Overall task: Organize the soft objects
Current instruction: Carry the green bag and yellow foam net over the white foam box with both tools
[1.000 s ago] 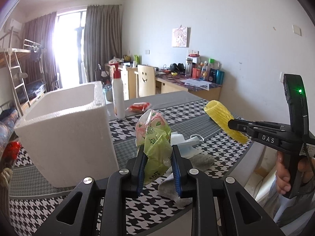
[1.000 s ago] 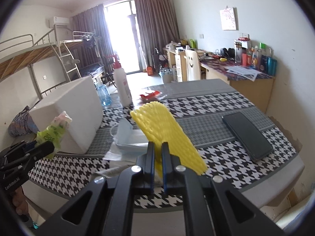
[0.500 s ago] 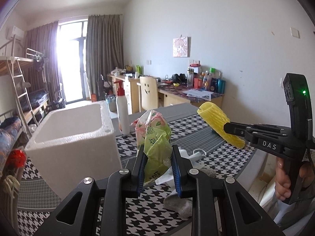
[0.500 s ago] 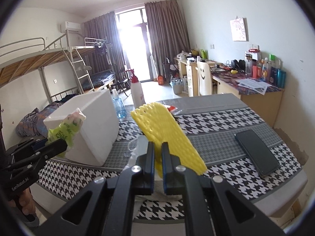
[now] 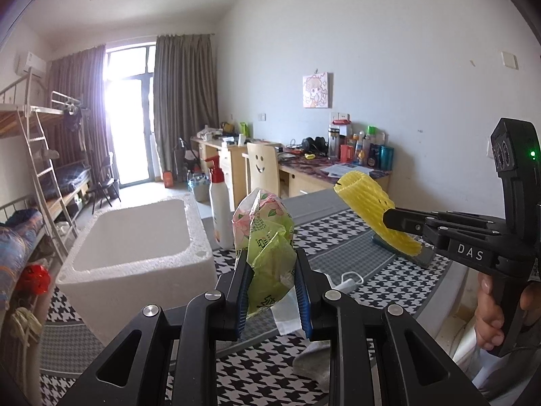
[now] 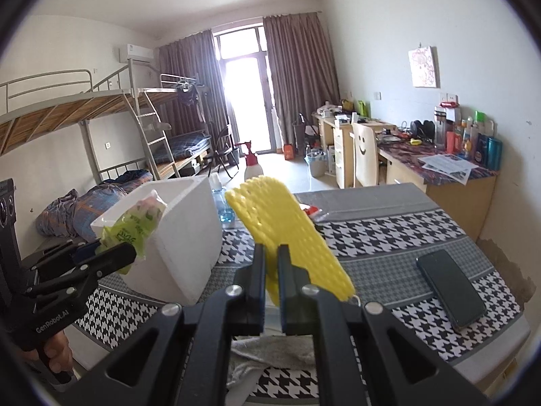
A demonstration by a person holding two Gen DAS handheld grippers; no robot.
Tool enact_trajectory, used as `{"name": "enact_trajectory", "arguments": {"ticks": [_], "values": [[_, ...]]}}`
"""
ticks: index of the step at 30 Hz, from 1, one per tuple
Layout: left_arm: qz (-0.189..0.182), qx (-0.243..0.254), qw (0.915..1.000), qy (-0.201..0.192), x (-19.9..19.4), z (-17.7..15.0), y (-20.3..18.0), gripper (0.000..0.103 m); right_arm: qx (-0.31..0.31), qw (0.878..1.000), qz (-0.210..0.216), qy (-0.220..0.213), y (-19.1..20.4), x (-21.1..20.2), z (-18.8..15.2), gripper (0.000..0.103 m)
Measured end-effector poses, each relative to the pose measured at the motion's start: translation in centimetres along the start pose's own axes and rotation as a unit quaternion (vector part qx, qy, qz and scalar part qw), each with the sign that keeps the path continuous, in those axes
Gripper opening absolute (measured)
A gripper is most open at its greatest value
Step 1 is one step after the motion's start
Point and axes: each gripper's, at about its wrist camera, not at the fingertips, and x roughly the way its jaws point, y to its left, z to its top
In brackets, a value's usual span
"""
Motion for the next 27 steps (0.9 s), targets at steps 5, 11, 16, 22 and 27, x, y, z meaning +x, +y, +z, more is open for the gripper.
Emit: {"name": "enact_trajectory", "arguments": {"ticks": [5, 11, 16, 22, 27], "values": [[0.007, 0.001, 1.0000, -0.006, 0.0, 0.4, 0.2, 0.026, -0.005, 1.000, 0.008, -0.007, 0.4, 0.1, 0.7, 0.009], [0.015, 0.001, 0.9998, -0.010, 0.0, 0.8, 0.2, 0.026, -0.010, 1.000, 0.018, -0.013, 1.0, 0.4, 1.4, 0.009], [0.023, 0.004, 0.9996, -0.018, -0.2, 1.3, 0.5, 0.026, -0.014, 0.999, 0.025, -0.018, 1.5, 0.6, 1.9, 0.009], [0.035, -0.003, 0.9991, -0.023, 0.2, 2.1, 1.3, 0.026, -0.019, 0.999, 0.031, -0.021, 1.9, 1.0, 2.7, 0.009], [0.043, -0.004, 0.9987, -0.026, 0.4, 2.8, 2.0, 0.026, -0.022, 0.999, 0.038, -0.024, 2.2, 1.5, 3.3, 0.009]]}}
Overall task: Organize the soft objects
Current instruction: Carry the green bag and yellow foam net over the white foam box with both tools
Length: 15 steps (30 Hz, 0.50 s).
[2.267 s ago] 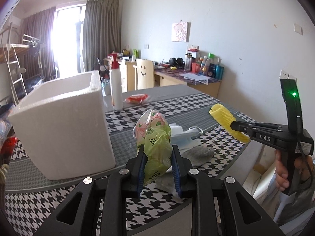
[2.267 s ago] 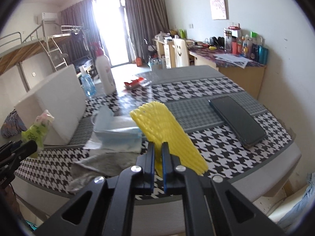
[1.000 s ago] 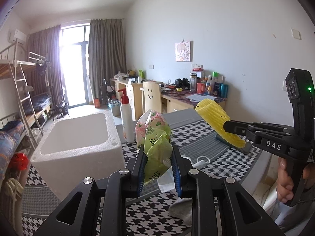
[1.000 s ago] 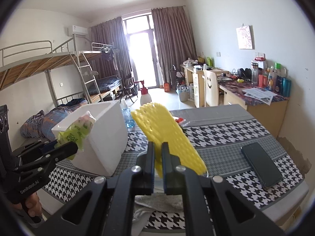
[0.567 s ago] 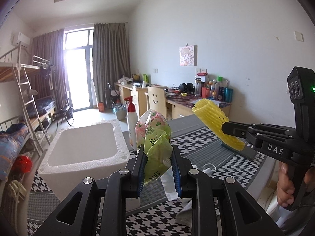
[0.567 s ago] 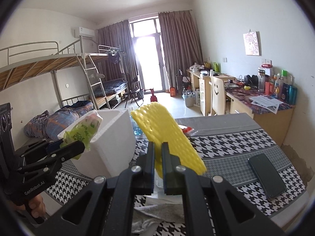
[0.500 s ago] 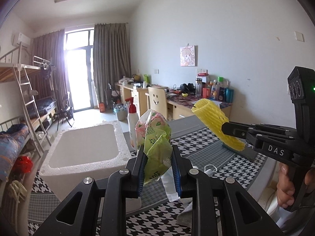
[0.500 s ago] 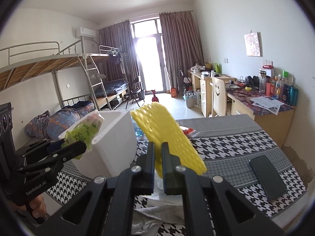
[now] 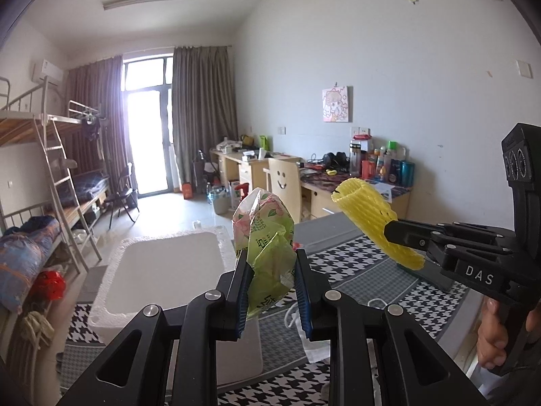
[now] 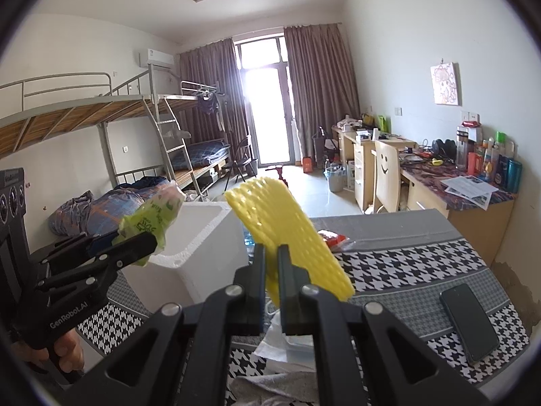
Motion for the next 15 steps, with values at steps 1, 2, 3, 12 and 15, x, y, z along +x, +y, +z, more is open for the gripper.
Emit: {"name": "enact_trajectory", "arguments": {"ticks": [1, 2, 3, 12, 15], "values": [[0.003, -0.002, 1.0000, -0.002, 0.0, 0.1, 0.0, 0.026, -0.001, 1.000, 0.001, 0.000, 0.1, 0.1, 0.1, 0.009], [0.005, -0.004, 1.0000, -0.004, -0.1, 0.2, 0.2, 0.026, -0.001, 1.000, 0.002, 0.000, 0.2, 0.2, 0.2, 0.009], [0.006, -0.004, 1.0000, -0.006, -0.1, 0.4, 0.4, 0.026, -0.002, 1.000, 0.004, -0.001, 0.3, 0.3, 0.3, 0.009], [0.036, -0.013, 0.9992, -0.010, 0.5, 1.0, 1.8, 0.026, -0.011, 1.000, 0.020, -0.006, 1.1, 0.8, 1.1, 0.009], [0.046, -0.015, 0.9988, -0.012, 0.8, 1.3, 2.1, 0.026, -0.014, 1.000, 0.024, -0.004, 1.4, 1.2, 1.2, 0.009]]}}
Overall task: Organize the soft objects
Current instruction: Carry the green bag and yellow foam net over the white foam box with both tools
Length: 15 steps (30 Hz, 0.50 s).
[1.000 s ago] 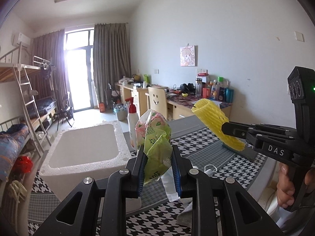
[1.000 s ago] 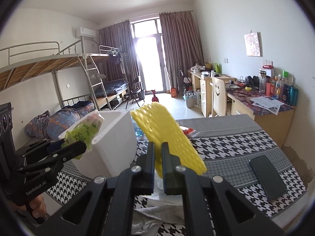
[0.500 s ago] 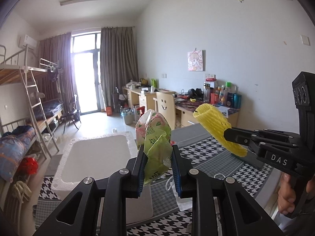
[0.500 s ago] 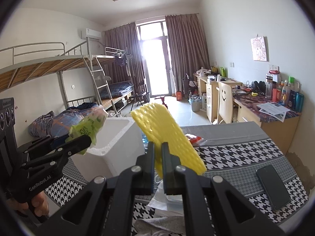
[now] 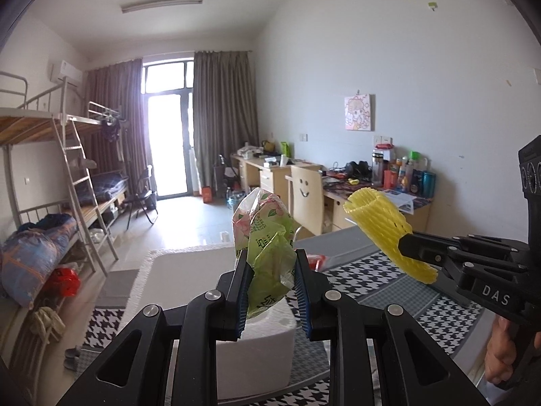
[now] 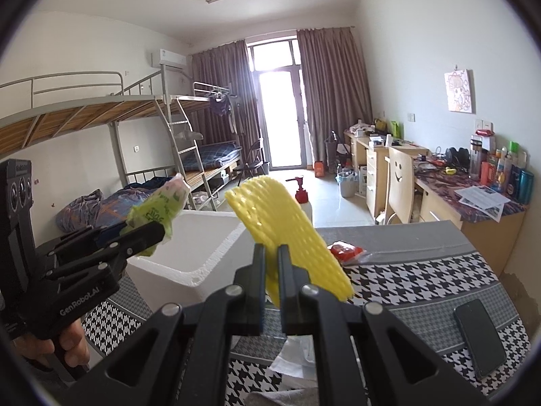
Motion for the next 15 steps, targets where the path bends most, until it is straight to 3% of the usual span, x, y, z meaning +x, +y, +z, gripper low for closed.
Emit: {"name": "enact_trajectory", "arguments": {"ticks": [15], "values": [[0.050, -0.023, 0.9985, 0.005, 1.9, 0.6, 2.7, 0.026, -0.018, 0.999, 0.031, 0.009, 1.7, 2.4, 1.3, 0.009]]}}
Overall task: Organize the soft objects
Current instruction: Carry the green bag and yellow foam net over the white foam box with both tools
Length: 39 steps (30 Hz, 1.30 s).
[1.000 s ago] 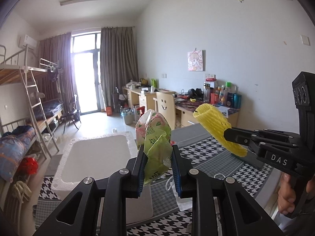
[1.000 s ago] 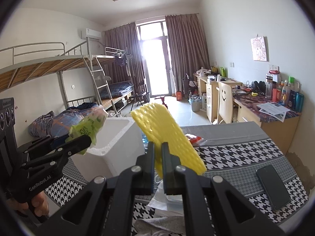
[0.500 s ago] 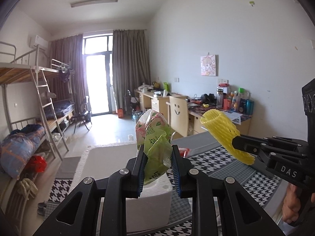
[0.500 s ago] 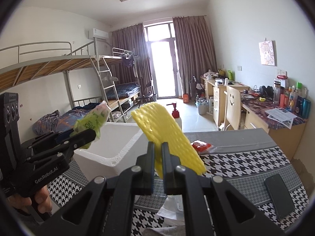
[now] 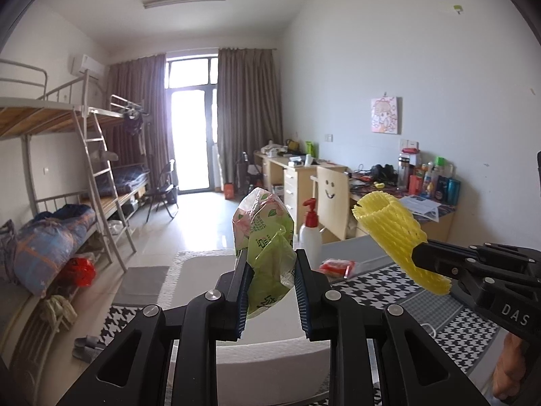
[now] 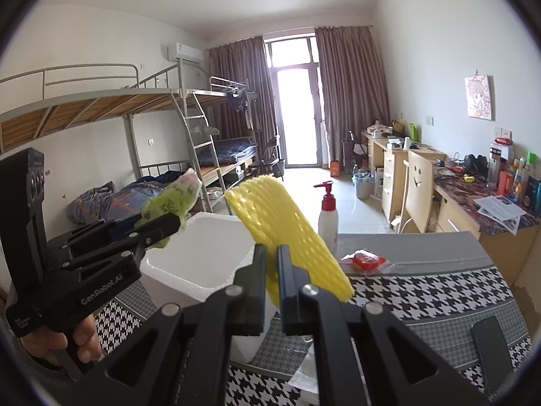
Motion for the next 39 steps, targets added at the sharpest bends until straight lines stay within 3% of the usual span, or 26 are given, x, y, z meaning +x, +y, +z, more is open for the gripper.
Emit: {"name": "enact_trajectory", "arguments": {"ticks": [18, 21, 23, 28, 39], "values": [[0.022, -0.019, 0.9991, 0.031, 2.6, -0.4, 1.9, 0.028, -0.008, 0.999, 0.025, 0.020, 1.3, 2.1, 0.5, 0.009], [0.023, -0.017, 0.9988, 0.040, 3.1, -0.7, 2.1, 0.045, -0.008, 0.999, 0.024, 0.024, 1.5, 2.4, 0.6, 0.009], [0.023, -0.024, 0.9985, 0.044, 3.3, -0.9, 2.4, 0.070, -0.008, 0.999, 0.024, 0.026, 1.7, 2.6, 0.6, 0.009], [0.051, -0.031, 0.9981, 0.017, 2.2, -0.7, 3.2, 0.098, -0.006, 0.999, 0.020, 0.032, 1.6, 3.2, 0.7, 0.009], [0.078, -0.032, 0.9964, -0.008, 0.8, -0.4, 3.9, 0.102, -0.016, 0.999, 0.022, 0.029, 2.3, 3.6, 1.3, 0.009]]}}
